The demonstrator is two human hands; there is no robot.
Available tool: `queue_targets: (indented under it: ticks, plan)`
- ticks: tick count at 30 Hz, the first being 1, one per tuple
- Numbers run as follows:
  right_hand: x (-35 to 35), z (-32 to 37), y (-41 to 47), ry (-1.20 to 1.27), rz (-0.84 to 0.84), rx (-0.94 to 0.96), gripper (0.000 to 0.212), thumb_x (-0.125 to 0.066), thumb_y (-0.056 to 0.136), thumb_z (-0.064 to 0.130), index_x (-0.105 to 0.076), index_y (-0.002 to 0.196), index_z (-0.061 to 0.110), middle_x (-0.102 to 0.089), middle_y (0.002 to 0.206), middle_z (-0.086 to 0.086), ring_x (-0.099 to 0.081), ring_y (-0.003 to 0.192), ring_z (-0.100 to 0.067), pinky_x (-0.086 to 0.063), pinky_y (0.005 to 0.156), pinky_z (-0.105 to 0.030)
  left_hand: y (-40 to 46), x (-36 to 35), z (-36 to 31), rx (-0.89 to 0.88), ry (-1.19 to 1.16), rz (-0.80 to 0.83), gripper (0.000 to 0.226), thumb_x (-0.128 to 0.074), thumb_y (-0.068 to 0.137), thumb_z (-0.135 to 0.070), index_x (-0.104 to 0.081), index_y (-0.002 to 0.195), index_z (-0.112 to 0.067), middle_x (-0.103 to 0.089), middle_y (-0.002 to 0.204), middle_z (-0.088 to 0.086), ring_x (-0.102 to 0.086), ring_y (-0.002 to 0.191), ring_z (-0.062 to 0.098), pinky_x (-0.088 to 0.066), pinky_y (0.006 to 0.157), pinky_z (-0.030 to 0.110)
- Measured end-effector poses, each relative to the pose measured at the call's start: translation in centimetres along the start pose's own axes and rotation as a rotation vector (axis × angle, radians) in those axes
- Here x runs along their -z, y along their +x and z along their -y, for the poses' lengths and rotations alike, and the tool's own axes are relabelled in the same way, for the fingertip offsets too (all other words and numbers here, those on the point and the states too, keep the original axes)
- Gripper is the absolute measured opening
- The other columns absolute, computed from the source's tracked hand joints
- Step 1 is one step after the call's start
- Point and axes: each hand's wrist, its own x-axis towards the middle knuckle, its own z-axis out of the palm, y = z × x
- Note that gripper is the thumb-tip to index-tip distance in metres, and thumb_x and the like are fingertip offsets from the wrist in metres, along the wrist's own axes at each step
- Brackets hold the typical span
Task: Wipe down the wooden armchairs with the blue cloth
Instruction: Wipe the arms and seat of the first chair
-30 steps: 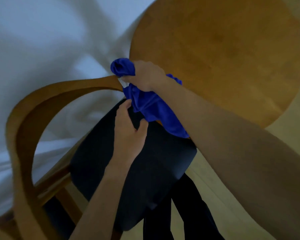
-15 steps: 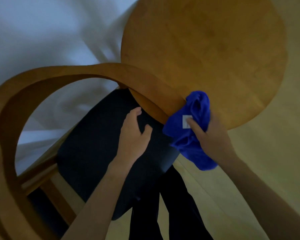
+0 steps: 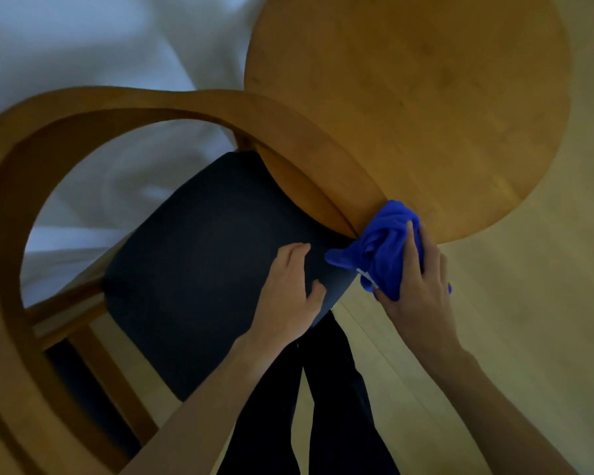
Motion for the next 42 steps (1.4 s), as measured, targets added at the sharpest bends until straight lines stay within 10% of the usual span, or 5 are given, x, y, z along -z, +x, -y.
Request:
queue_targets:
  ticks: [12,21,42]
  plan:
    - [-0.6,11.5,14.3,-0.369,-0.042,0.274,0.069,-0.064,0.089,0.024,-0.031,0.147,0.006,-0.017,0.161,-0.014,-0.039,0.127,-0.038,-0.036,0.094,-0.049,1.3,6.0,2.5,0.063,-0.064,-0.286,0.056,-0.062,0.088,-0.019,-0.041,0.139,-0.015,-0.039,0.132,-0.004,-0.049,0.108,0.011,-0.043,0.090,0.020]
    - [-3.9,21.6,23.2,-0.340,-0.124,0.369,0.071,-0.060,0.085,0.056,-0.042,0.137,0.012,-0.045,0.142,-0.009,-0.042,0.124,-0.033,-0.034,0.093,-0.045,0.3,9.6,4.8,0.103,-0.021,-0.383,0.055,-0.060,0.089,-0.022,-0.040,0.140,-0.018,-0.039,0.135,-0.001,-0.045,0.116,0.012,-0.040,0.094,0.023]
    - [0.4,3.1,1.7,-0.177,-0.036,0.026,0.076,-0.084,0.064,0.013,-0.047,0.129,0.002,-0.039,0.148,-0.011,-0.041,0.112,-0.038,-0.037,0.095,-0.054,0.7,10.6,7.5,0.022,0.061,-0.228,0.053,-0.058,0.090,-0.028,-0.037,0.139,-0.024,-0.042,0.132,-0.005,-0.040,0.114,0.004,-0.030,0.085,0.017]
